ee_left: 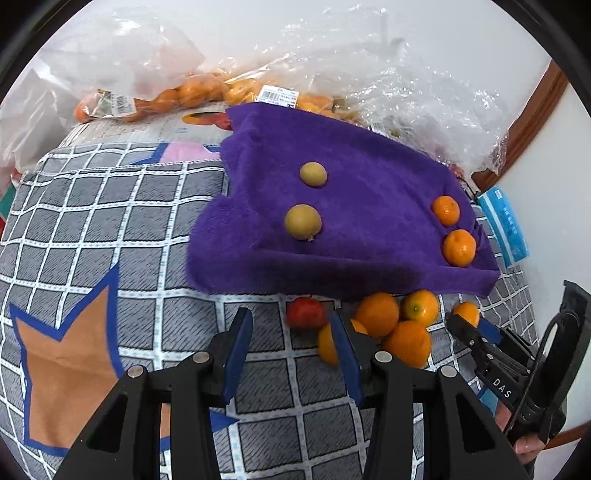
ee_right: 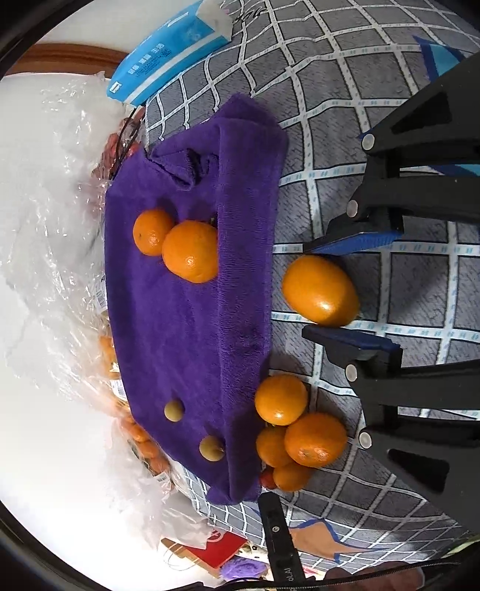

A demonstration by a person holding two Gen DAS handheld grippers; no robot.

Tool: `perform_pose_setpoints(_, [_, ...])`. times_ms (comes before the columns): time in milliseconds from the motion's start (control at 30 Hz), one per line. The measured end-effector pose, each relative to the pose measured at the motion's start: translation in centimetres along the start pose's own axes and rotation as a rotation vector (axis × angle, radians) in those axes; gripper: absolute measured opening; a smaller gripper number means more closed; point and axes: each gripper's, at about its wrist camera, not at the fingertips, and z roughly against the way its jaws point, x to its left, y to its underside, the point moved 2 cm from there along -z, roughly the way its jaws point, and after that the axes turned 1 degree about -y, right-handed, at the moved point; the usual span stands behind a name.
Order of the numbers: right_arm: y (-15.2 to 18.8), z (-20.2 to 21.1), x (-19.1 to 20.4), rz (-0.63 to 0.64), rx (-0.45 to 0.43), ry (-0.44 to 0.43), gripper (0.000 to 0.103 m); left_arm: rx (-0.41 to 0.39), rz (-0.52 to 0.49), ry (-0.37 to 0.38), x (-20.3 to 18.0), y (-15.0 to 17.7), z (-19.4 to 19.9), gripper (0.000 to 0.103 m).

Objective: Organize fruits
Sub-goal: 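Grasp a large orange with the right tool while the left tool grasps a small red fruit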

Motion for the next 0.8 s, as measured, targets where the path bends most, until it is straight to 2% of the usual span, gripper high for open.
perform_pose_setpoints(267, [0.3, 0.4, -0.5, 0.01, -0.005, 0.014, 0.037, 0.036, 0.006, 0.027, -0.4, -0.5, -1.2, 0.024])
perform_pose_setpoints(400, [0.5, 0.6, -0.8, 0.007, -0.003, 0.008, 0.037, 0.047, -0.003, 0.038, -0.5, -0.4, -1.2, 0.023])
perform_pose_setpoints(600, [0.5, 0.8, -0.8, 0.002, 0.004, -0.003, 0.037, 0.076, 0.042, 0.053, -0.3, -0.7, -2.0, 0.024])
perform_pose_setpoints(800, [0.6, 0.9, -0.7, 0.004, 0.007, -0.003, 0.037, 0.069, 0.0, 0.054, -1.2, -0.5, -1.6, 0.021])
